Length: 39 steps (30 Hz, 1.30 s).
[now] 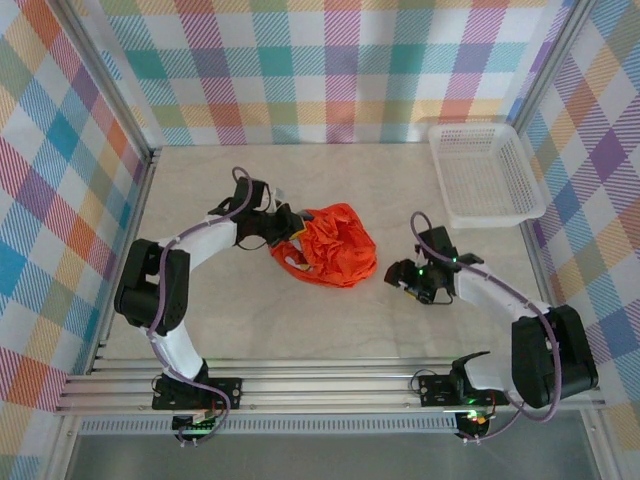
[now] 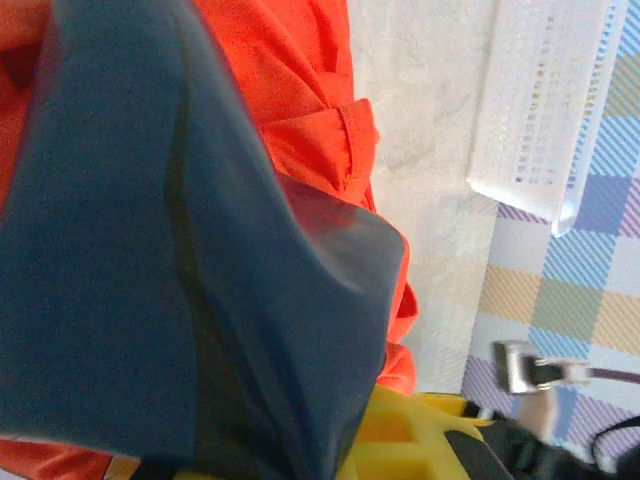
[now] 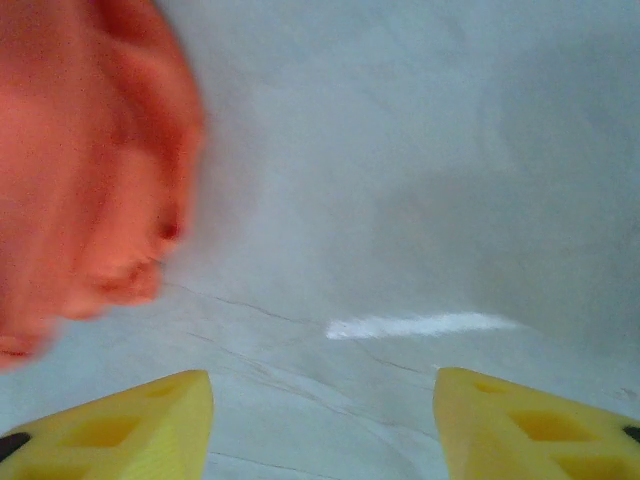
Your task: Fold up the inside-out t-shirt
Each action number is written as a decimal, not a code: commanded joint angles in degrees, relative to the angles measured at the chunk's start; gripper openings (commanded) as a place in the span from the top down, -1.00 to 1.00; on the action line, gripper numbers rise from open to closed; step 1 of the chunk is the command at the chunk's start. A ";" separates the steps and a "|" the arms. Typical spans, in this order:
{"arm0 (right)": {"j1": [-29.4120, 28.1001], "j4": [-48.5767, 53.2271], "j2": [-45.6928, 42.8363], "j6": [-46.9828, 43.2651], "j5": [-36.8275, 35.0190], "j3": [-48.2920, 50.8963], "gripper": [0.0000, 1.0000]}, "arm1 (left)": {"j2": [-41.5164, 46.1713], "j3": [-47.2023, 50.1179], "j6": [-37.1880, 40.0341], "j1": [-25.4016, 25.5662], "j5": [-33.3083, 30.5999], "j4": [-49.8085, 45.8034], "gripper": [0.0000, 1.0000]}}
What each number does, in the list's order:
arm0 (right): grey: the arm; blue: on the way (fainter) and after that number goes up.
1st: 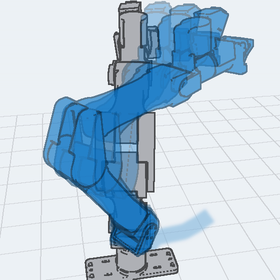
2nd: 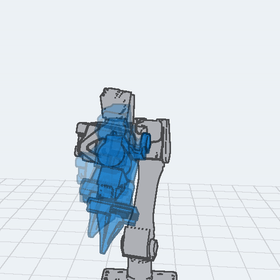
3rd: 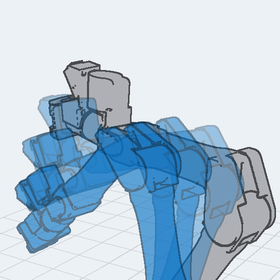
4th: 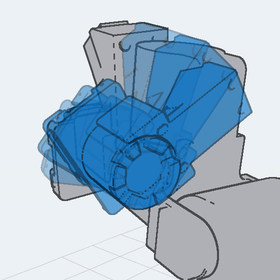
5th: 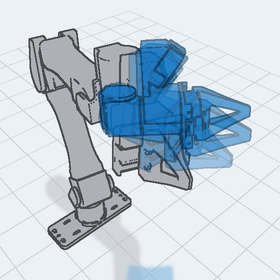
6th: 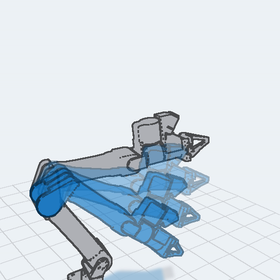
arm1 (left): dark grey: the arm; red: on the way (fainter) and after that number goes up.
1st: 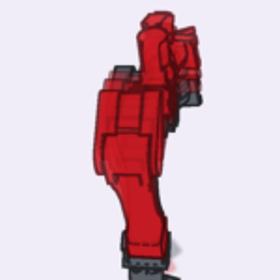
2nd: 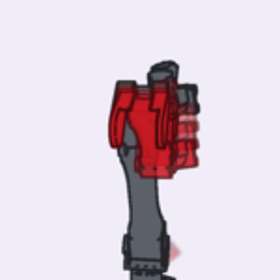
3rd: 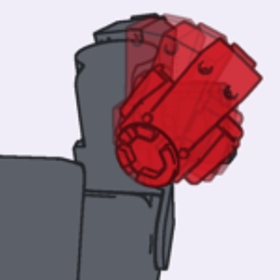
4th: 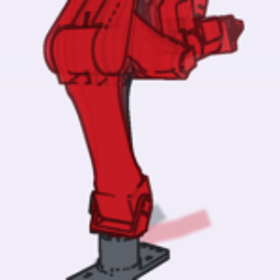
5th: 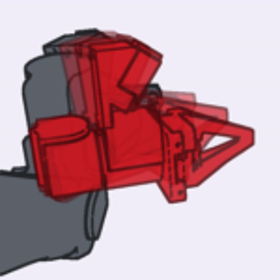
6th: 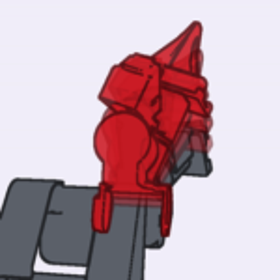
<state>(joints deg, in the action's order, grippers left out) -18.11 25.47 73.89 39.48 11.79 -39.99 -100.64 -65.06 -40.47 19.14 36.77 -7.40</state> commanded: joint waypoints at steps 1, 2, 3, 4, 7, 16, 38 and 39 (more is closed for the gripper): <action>-1.44 0.92 2.08 -3.08 -2.98 -10.79 -0.24 | 1.68 -1.06 3.50 1.73 -1.53 -1.30 1.00; -2.24 0.25 4.60 -3.68 -3.07 -13.54 -0.23 | 2.38 -0.68 3.73 1.99 -1.61 -1.30 1.00; -3.16 0.13 7.59 -4.18 -3.40 -16.74 -0.23 | 3.05 -0.28 4.05 2.21 -1.89 -1.43 1.00; -4.02 -0.34 10.50 -4.77 -3.48 -19.32 -0.22 | 3.62 0.13 4.25 2.39 -2.15 -1.54 1.00; -6.27 -0.67 21.78 -6.29 -2.39 -29.29 -0.21 | 4.65 1.13 4.60 2.49 -2.54 -1.90 1.00; -10.25 -6.23 40.53 -4.12 6.14 -44.60 -0.21 | 6.87 3.60 6.27 2.49 -3.05 -3.43 1.00; 9.48 7.89 7.31 -3.08 21.41 -43.02 1.00 | 9.16 -6.54 9.79 -3.05 -2.79 -13.50 1.00; 10.89 8.18 5.56 -2.63 22.59 -42.63 1.00 | 9.10 -7.53 9.80 -3.05 -2.65 -13.89 1.00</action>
<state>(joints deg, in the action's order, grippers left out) -14.37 28.95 83.22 38.09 32.53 -82.98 -92.33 -71.92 -31.09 19.49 39.75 -14.33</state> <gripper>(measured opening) 0.050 0.056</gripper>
